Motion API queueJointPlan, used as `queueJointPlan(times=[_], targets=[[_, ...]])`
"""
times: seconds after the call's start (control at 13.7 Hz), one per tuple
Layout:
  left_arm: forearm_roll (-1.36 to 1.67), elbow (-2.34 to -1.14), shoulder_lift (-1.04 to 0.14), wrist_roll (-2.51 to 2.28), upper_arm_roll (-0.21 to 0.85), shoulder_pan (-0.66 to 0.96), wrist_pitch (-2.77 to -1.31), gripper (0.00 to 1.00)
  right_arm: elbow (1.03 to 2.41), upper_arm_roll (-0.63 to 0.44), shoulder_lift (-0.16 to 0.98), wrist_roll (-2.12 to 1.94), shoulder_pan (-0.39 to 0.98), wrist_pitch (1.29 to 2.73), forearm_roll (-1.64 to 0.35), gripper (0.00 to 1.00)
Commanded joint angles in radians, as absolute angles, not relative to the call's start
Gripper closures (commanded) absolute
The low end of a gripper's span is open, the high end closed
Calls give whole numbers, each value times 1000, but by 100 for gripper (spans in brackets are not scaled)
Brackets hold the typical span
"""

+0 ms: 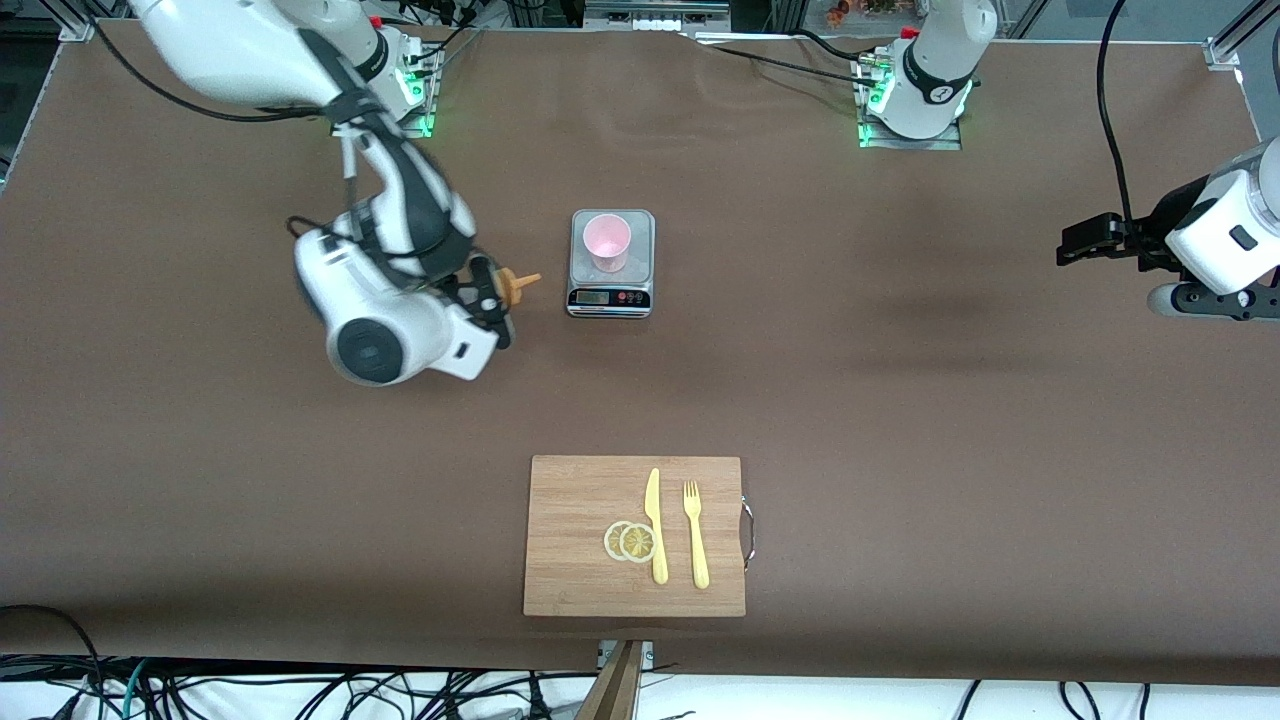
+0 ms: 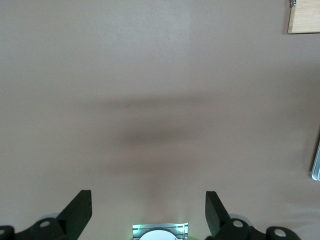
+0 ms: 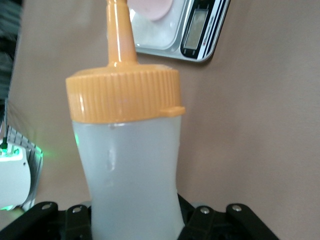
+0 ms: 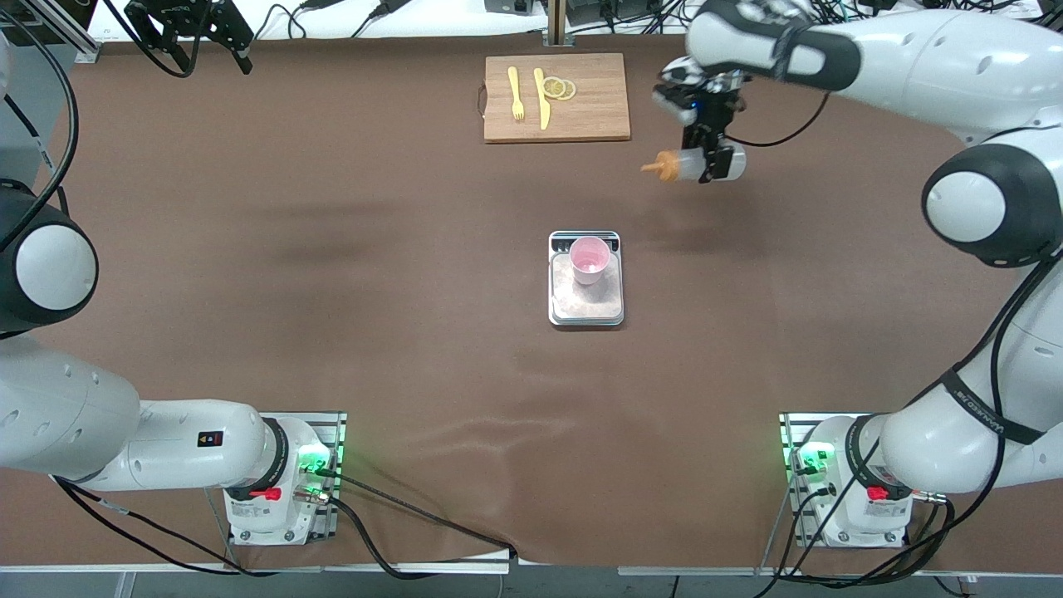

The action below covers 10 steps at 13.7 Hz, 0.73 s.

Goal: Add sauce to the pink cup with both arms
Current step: 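Carry the sauce bottle back to its spot with the right gripper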

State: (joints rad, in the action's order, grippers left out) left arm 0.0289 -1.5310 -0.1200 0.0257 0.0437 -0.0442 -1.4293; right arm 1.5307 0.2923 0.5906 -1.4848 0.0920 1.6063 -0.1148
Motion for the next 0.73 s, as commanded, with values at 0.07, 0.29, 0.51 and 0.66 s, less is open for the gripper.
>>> queueJointPlan(times=[0.07, 0.29, 0.51, 0.66], targets=[[21, -1496, -135, 48, 46, -48, -1408, 0, 1561, 285, 604, -1769, -113, 1600, -366, 100], [21, -1494, -135, 48, 46, -46, -1408, 0, 1615, 175, 662, -2070, -204, 1537, -622, 100], [21, -1494, -135, 48, 46, -48, -1408, 0, 1627, 85, 773, -2285, -265, 1430, -797, 100], [21, -1494, -135, 46, 46, -44, -1408, 0, 1628, 60, 805, -2344, -291, 1414, -816, 100]])
